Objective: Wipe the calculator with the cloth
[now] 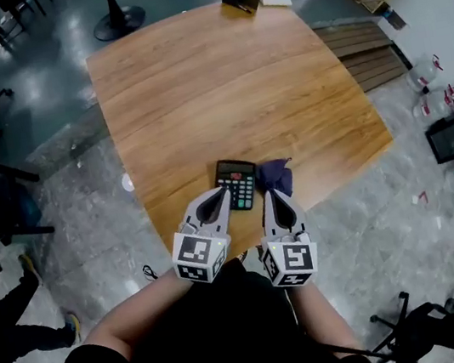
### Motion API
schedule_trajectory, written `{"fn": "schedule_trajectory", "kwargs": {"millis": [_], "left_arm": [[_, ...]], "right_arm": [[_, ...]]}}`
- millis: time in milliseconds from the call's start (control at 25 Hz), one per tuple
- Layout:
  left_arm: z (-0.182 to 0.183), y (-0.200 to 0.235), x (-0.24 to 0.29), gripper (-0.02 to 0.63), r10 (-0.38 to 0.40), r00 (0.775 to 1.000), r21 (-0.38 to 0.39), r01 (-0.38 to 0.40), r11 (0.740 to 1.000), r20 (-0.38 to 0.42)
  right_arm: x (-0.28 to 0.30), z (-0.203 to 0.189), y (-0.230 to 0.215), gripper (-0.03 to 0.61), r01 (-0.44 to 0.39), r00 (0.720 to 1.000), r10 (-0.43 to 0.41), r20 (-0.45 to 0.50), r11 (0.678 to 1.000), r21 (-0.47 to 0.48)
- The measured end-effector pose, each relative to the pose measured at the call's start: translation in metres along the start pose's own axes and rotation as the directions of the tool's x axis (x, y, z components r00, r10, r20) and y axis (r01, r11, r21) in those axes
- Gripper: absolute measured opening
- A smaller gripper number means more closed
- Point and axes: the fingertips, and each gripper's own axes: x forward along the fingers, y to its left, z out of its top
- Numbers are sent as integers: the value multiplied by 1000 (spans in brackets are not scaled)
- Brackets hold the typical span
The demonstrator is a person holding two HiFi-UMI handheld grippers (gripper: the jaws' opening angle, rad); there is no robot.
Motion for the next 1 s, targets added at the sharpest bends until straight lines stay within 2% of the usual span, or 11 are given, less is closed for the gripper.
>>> {"fn": "schedule_trajectory", "kwargs": {"millis": [520,720,1000], "left_arm": [[30,-20,-21,6,-13,997,67,9,998,70],[35,-26,-24,6,-19,997,100,12,995,74],[37,-26,-29,6,-11,997,101,4,995,73]], "right_arm": [[-31,32,22,15,-18,995,22,98,999,-46],[-35,38,25,15,-28,993,34,117,998,-53],[-40,41,27,15,-29,992,35,121,998,-53]]}}
